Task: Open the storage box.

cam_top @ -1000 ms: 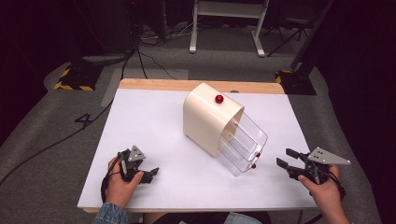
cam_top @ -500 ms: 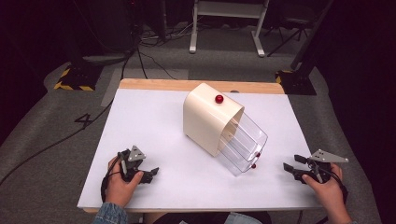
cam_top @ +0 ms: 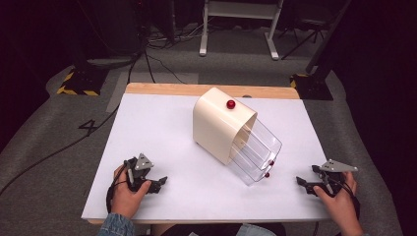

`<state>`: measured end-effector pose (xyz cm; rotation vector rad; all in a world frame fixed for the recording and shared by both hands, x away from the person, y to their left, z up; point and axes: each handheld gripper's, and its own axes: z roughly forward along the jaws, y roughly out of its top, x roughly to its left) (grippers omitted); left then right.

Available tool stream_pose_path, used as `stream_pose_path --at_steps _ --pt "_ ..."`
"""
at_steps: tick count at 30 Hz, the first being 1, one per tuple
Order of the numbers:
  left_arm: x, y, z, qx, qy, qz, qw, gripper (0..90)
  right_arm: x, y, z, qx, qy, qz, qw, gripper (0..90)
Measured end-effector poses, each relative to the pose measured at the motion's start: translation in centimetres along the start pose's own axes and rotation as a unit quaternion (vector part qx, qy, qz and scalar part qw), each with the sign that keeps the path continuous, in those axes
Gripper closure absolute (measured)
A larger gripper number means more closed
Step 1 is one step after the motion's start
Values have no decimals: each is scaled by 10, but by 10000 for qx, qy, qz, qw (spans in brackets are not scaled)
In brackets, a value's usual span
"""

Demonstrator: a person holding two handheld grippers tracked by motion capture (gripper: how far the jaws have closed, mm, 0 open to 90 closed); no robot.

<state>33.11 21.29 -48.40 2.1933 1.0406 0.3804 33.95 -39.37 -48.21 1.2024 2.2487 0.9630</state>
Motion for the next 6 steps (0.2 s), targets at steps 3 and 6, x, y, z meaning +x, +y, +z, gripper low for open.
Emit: stream_pose_path --at_steps 3,6 --pt "0 0 0 -2 -12 -24 10000 144 0 1 1 79 -175 55 9998 76" --pt "0 0 0 2 -15 -24 10000 144 -1 1 1 104 -130 100 9998 75"
